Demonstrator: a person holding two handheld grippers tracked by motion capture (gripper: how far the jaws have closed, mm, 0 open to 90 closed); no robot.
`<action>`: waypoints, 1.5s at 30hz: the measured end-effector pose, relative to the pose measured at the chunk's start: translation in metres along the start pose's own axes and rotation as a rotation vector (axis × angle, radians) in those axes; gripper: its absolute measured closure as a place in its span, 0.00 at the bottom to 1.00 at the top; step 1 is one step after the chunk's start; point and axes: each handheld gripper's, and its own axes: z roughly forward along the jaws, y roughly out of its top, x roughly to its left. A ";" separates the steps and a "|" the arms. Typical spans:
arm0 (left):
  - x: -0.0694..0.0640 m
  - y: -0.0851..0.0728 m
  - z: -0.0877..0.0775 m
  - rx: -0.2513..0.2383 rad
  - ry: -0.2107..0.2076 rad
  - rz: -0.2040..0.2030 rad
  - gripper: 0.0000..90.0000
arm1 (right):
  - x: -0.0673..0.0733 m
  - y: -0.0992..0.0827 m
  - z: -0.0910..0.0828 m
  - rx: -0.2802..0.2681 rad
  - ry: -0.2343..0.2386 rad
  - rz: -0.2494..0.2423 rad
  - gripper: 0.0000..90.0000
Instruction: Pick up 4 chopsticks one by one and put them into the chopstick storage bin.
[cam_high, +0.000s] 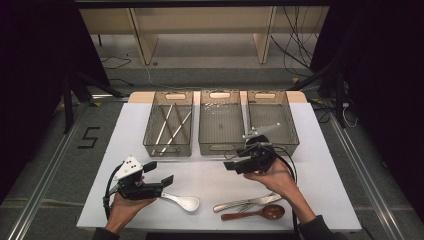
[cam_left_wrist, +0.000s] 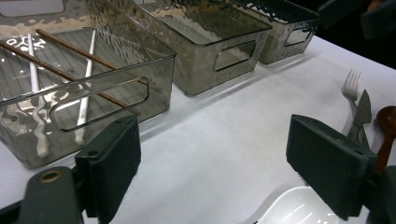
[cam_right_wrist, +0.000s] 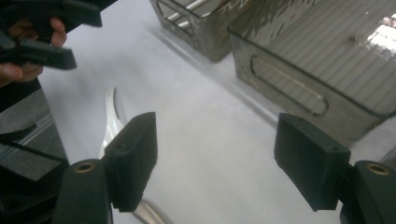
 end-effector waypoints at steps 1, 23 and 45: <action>0.000 0.000 0.000 -0.001 0.001 -0.001 0.20 | 0.000 -0.004 -0.002 0.001 0.003 -0.002 0.33; 0.000 0.000 0.000 -0.005 0.001 0.000 0.20 | 0.012 -0.052 -0.013 0.071 0.015 -0.055 0.32; -0.001 0.001 0.001 -0.009 0.004 0.001 0.20 | 0.024 -0.075 -0.002 0.271 0.061 -0.184 0.32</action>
